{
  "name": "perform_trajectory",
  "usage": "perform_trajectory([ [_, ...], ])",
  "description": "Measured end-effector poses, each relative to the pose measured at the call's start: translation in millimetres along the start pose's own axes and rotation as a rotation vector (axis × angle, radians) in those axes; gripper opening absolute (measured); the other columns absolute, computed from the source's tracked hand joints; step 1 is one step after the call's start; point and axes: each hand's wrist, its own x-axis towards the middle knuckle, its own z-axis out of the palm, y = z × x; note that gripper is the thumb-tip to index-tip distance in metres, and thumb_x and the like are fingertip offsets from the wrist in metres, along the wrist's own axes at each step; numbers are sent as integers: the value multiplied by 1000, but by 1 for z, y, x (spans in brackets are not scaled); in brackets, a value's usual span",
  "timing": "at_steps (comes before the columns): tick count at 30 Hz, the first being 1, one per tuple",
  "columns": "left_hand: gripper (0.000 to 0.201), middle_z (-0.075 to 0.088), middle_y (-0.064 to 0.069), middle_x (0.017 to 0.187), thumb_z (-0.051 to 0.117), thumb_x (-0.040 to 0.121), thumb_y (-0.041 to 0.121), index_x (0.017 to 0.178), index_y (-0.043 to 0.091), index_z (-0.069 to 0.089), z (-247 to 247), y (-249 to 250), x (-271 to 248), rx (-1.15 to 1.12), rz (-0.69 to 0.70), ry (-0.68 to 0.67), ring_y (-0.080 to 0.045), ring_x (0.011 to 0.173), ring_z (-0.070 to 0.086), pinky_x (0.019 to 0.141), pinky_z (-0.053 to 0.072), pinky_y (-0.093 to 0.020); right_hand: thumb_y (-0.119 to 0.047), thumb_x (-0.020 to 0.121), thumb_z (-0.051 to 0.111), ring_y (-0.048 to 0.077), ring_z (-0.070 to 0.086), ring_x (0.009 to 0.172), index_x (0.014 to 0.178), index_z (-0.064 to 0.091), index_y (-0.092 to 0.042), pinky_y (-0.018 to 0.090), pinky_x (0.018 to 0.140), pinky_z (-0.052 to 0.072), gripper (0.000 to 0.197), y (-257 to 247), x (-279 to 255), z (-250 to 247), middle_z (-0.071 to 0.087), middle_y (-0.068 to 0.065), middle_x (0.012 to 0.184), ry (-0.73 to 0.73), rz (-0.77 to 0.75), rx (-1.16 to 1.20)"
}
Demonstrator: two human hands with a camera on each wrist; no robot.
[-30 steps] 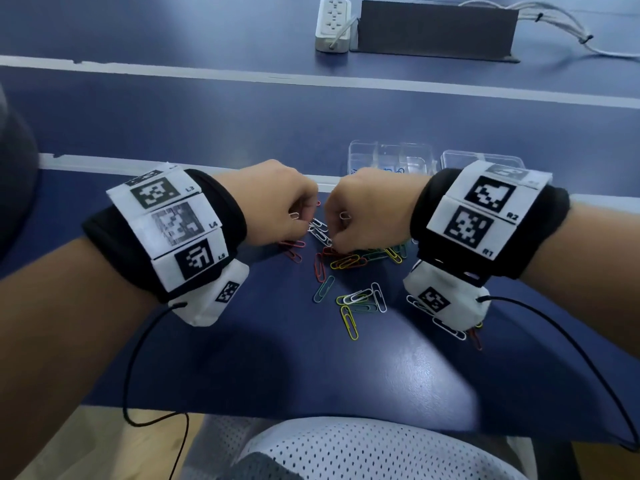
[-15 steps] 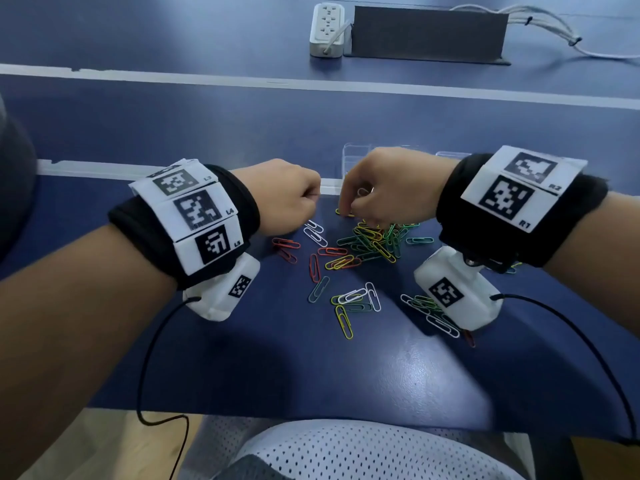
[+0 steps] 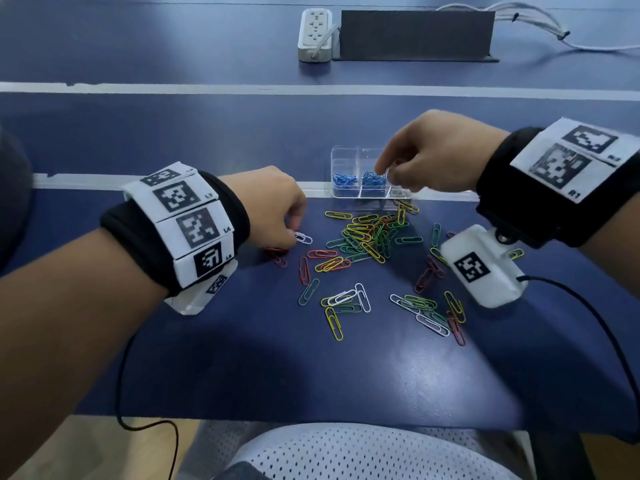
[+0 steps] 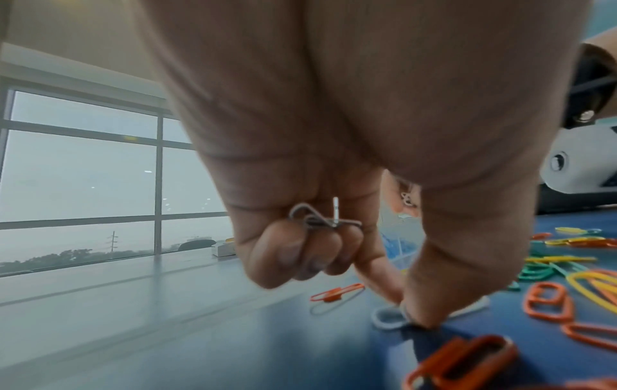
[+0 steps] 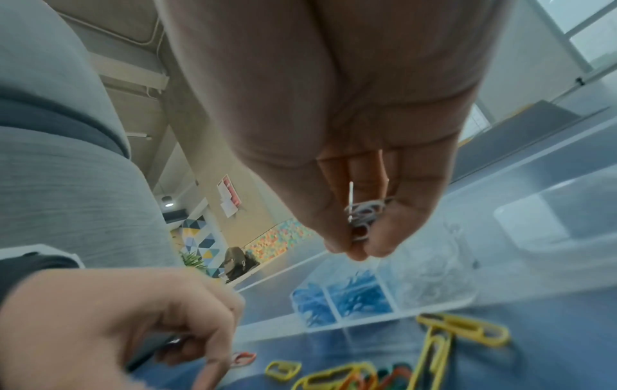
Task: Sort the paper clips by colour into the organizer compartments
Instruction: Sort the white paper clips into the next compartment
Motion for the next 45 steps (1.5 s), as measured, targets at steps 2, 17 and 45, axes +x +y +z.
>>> perform_trajectory([
  [2,18,58,1,75,62,71,27,59,22,50,1,1,-1,0,-20,-21,-19,74,50,73,50,-29,-8,81,55,20,60,71,91,72,-24,25,75,48,25,3,3,-5,60,-7,62,60,25,-25],
  [17,5,51,11,60,61,76,18,79,21,60,-31,36,23,-166,56,136,-4,56,46,49,31,-11,-10,84,53,25,67,87,105,67,-28,33,85,54,30,7,4,-12,64,5,92,145,67,-41],
  [45,34,71,-1,100,50,83,3,104,20,69,-48,90,78,-112,145,218,-19,95,64,86,46,-26,-20,83,59,29,61,100,99,71,-25,31,78,47,20,39,-21,5,67,6,100,26,103,-218],
])
